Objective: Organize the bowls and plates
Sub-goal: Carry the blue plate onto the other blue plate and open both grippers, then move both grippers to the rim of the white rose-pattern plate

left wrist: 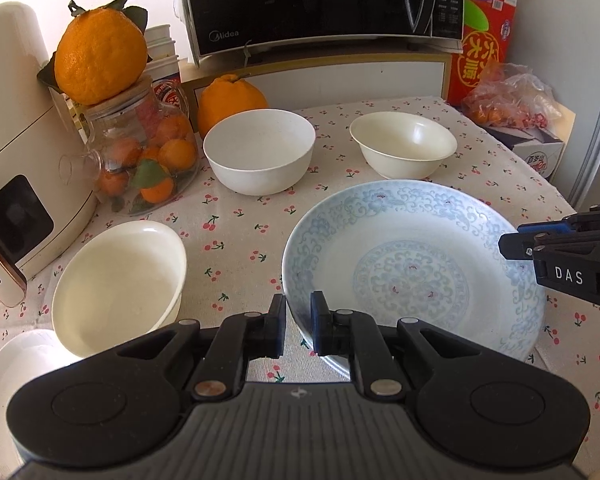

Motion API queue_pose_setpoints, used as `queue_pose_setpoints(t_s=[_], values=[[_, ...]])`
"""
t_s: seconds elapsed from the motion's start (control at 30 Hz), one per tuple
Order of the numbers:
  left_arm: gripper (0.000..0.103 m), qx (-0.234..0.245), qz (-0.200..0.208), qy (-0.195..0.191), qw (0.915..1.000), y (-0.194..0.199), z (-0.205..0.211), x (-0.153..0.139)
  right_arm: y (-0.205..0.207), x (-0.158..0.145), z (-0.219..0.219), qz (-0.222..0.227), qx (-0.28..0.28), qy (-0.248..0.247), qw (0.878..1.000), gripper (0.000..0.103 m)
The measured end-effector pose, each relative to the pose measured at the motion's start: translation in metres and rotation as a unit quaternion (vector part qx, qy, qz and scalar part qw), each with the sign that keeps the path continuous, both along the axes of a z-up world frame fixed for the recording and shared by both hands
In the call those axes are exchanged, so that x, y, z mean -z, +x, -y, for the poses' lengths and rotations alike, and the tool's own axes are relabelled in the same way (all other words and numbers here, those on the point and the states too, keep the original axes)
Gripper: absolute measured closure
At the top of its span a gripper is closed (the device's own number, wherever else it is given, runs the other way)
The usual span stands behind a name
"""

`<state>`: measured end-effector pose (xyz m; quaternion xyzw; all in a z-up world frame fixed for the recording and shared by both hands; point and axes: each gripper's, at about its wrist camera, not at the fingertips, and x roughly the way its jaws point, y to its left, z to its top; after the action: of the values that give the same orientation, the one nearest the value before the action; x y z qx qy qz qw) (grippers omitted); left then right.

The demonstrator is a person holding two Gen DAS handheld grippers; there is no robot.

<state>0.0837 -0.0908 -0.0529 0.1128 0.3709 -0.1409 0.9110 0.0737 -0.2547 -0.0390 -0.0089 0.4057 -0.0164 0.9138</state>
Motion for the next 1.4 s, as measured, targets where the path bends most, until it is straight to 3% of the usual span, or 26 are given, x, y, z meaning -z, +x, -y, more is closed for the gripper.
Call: queue_pose_setpoints(t_s=[0.3,0.43,0.53,0.6,0.77,1.17,1.4], values=[[0.087,0.004,0.002,0.007,1.0000,0.000,0.001,0.002,0.001,0.000,0.000,-0.005,-0.001,-0.002,1.000,0.086],[0.077,-0.004,-0.024,-0.017,0.9996,0.004,-0.006,0.002,0.001,0.000,0.000,-0.008,0.004,0.002,1.000,0.085],[0.076,-0.004,-0.039,-0.037,0.9986,0.005,-0.012,-0.001,0.001,-0.001,0.002,-0.014,0.005,0.014,1.000,0.082],[0.071,-0.001,-0.049,-0.046,0.9978,0.005,-0.015,-0.003,0.001,-0.002,0.004,-0.020,0.008,0.023,0.999,0.077],[0.050,0.007,-0.065,-0.068,0.9955,0.005,-0.023,-0.008,-0.001,-0.008,0.004,-0.017,0.009,0.041,0.999,0.042],[0.007,0.020,-0.064,-0.084,0.9942,-0.002,-0.046,-0.031,-0.005,-0.034,-0.007,0.008,0.000,0.054,0.998,0.019],[0.001,-0.009,-0.067,-0.083,0.9942,-0.002,-0.083,-0.036,-0.006,-0.047,-0.032,0.014,-0.029,0.087,0.996,0.013]])
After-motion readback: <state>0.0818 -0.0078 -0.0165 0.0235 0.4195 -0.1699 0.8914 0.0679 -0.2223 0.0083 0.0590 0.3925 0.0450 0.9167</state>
